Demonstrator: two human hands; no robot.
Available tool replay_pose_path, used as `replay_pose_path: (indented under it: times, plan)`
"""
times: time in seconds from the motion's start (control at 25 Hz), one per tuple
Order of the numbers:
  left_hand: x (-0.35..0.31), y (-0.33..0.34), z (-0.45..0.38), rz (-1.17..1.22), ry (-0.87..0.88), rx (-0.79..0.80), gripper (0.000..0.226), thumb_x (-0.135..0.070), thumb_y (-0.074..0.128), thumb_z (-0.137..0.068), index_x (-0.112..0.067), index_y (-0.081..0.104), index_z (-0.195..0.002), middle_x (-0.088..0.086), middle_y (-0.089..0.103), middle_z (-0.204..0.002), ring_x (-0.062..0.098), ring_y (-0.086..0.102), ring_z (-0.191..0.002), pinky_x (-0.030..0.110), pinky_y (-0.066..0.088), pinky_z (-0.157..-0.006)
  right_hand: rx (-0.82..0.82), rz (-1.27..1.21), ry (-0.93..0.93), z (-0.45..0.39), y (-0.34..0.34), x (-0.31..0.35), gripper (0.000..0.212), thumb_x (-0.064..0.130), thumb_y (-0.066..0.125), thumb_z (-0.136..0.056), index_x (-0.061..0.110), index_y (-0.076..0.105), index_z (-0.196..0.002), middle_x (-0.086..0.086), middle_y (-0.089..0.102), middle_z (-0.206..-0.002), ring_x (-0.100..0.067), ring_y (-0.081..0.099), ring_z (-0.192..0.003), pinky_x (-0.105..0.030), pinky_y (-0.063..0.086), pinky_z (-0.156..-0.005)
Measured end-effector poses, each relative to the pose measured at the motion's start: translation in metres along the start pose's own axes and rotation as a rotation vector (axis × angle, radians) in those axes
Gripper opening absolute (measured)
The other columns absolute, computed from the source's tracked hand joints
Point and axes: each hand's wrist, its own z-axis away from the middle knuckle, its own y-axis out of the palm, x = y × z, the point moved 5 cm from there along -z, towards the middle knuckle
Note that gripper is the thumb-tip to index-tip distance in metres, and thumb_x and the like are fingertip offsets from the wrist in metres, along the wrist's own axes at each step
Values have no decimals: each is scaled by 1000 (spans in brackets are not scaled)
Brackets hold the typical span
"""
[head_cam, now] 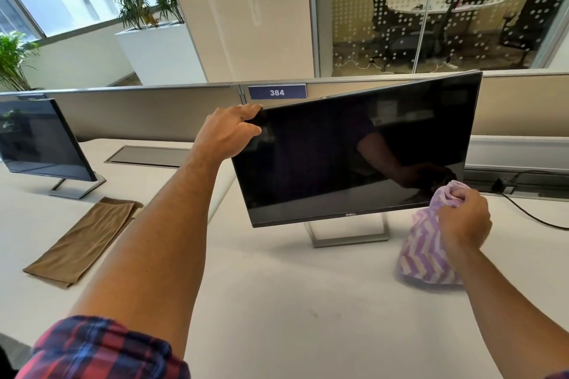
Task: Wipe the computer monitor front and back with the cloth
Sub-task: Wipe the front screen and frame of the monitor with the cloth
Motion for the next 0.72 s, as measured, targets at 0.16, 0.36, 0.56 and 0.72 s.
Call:
replay_pose_path:
  times: [0.16, 0.36, 0.56, 0.72]
  plan:
    - [-2, 2, 2, -26, 20, -15, 59, -27, 53, -91, -30, 44, -149, -4, 41, -156, 24, 38, -143, 45, 28, -116, 126, -5, -51, -3, -3, -2, 22, 4, 61, -89, 10, 69, -108, -18, 69, -110, -41, 62, -97, -42, 49, -84]
    - [-6, 4, 8, -84, 37, -54, 61, -27, 54, -91, -30, 41, -151, -5, 37, -158, 23, 35, -144, 48, 24, -118, 264, 112, -603, 35, 5, 19, 25, 3, 63, -86, 13, 72, -107, -10, 72, -99, -34, 66, -82, -33, 51, -71]
    - [-3, 7, 10, -117, 47, -82, 62, -29, 55, -91, -30, 40, -151, -6, 36, -159, 22, 32, -146, 51, 17, -122, 38, -88, -588, 62, -9, 24, 30, 12, 49, -85, 7, 72, -104, -9, 71, -100, -29, 66, -88, -30, 51, -73]
    - [0, 9, 1, -150, 65, -72, 61, -35, 49, -90, -28, 43, -150, -2, 41, -156, 23, 36, -144, 53, 14, -122, -282, -361, -365, 13, -59, 61, 31, -5, 58, -75, 1, 69, -103, -16, 67, -101, -29, 61, -93, -23, 43, -85]
